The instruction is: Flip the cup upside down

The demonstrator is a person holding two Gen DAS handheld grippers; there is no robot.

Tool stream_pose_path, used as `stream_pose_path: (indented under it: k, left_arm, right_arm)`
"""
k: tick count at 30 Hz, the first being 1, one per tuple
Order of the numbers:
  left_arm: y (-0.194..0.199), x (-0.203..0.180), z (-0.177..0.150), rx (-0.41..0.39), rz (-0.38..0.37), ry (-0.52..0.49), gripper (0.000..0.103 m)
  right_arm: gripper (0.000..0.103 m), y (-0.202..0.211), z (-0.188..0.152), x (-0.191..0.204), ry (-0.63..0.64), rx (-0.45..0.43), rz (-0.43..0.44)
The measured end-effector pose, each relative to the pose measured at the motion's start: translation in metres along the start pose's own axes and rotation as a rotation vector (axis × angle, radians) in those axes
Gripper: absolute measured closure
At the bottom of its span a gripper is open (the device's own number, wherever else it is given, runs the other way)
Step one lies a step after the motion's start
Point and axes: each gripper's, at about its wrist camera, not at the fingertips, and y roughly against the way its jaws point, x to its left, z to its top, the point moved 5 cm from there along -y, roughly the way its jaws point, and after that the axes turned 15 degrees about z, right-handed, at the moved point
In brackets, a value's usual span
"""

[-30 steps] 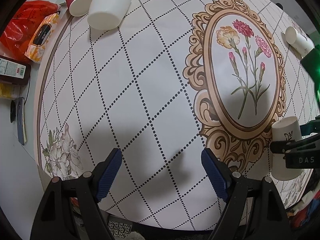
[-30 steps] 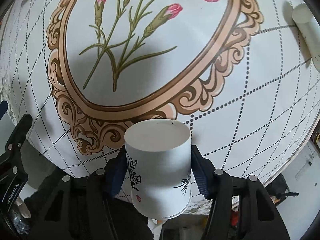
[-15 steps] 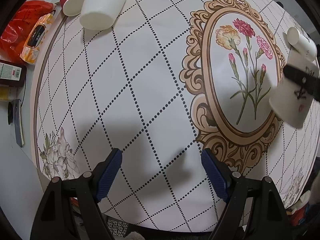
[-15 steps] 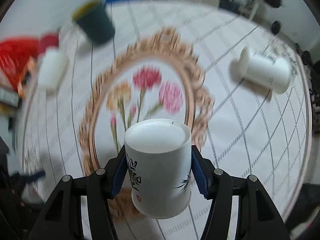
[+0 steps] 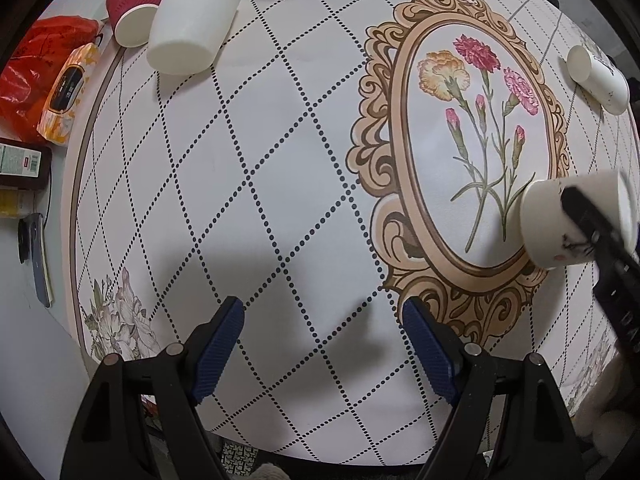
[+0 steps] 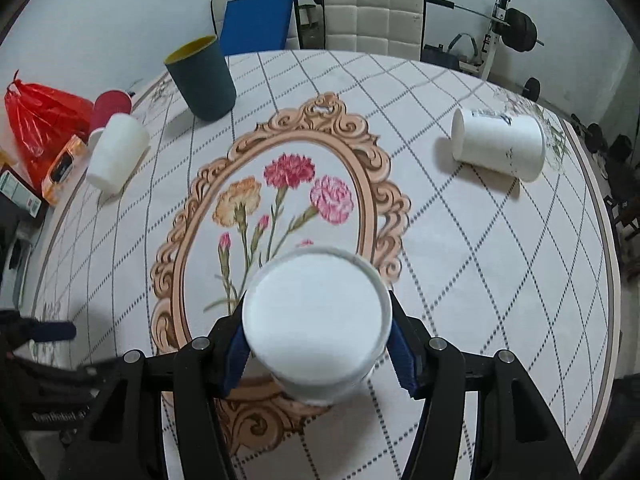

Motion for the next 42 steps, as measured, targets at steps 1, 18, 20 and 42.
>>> stream_pose_path:
  k: [1, 18, 20, 42]
  left_arm:
    - [0.003, 0.0, -0.001, -0.004, 0.001, -0.003, 0.022]
    - [0.05, -0.005, 0.009, -0.112, 0.002, -0.044, 0.022]
    - [0.062, -0.004, 0.008, -0.137, 0.002, -0.05, 0.009]
    - [0.241, 0.02, -0.079, -0.47, -0.041, 0.017, 0.006]
  right_arm:
    - [0.04, 0.0, -0.004, -0.001, -0.013, 0.006, 0.004]
    - [0.009, 0.023, -0.014, -0.01, -0.132, 0.054, -0.039]
    - [0.009, 0.034, -0.015, -0.01, -0.147, 0.053, -0.069]
    - [0.008, 0.262, -0.069, 0.019, -0.234, -0.114, -0.292]
